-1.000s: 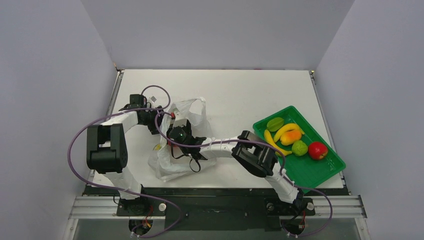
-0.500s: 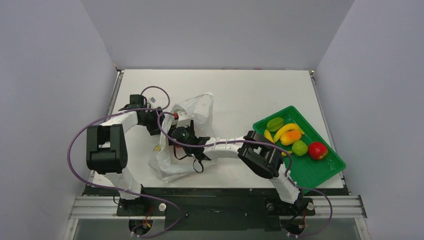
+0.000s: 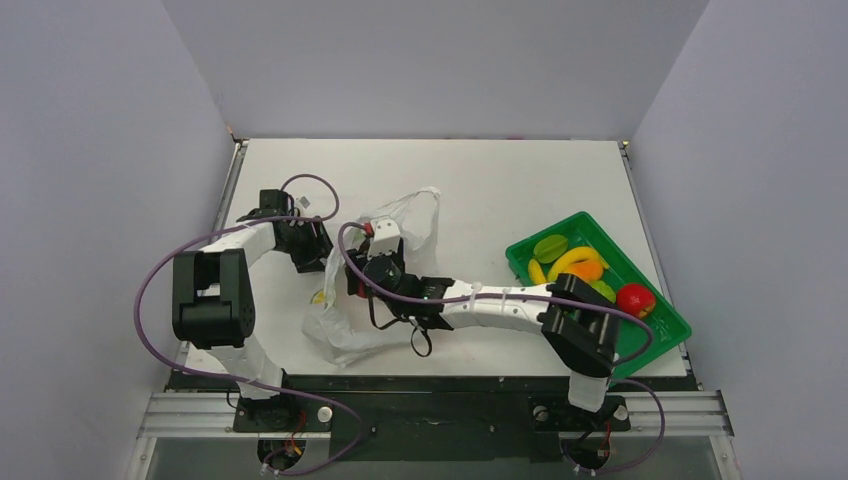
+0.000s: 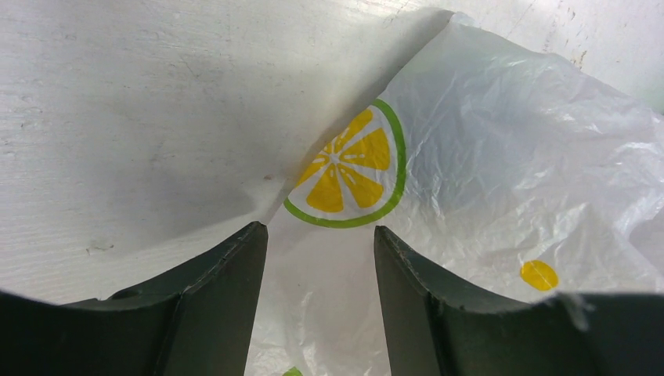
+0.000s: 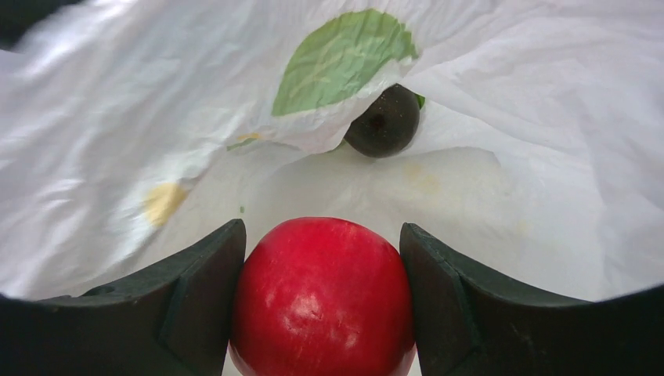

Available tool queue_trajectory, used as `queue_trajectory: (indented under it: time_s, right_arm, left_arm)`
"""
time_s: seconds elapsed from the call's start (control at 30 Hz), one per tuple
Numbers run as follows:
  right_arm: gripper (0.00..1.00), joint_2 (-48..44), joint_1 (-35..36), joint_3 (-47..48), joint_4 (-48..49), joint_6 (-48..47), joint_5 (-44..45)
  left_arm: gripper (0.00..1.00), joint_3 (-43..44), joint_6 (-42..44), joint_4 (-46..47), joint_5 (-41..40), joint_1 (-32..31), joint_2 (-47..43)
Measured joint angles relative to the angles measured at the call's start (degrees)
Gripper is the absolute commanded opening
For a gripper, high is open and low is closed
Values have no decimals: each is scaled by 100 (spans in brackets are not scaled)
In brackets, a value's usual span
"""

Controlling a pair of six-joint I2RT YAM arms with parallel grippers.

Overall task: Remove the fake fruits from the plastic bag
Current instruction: Take out the fake fruit from the plastic bag, then place the fake fruit in the bin.

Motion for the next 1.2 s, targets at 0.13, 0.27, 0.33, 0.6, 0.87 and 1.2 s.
queue_trajectory:
  time_s: [0.13, 0.27, 0.33, 0.6, 0.87, 1.2]
  right_arm:
    - [0, -610, 72, -317, -205, -20, 24]
    - [0, -1274, 107, -551, -415, -39, 87]
    - [0, -1679, 107, -693, -522, -81, 170]
    - [0, -3873, 107, -1714, -966, -402, 1128]
    - [0, -6144, -28, -3202, -1272, -511, 3106]
    - [0, -6518, -3202, -3598, -3206, 1572, 3574]
  left_arm:
    - [50, 9, 11, -44, -46, 0, -31]
    - [50, 31, 24, -76, -55, 0, -50]
    - [50, 31, 24, -85, -72, 0, -61]
    - [50, 39, 35, -125, -173, 0, -120]
    - [50, 63, 35, -164, -175, 0, -127]
    - [50, 68, 35, -168, -175, 0, -127]
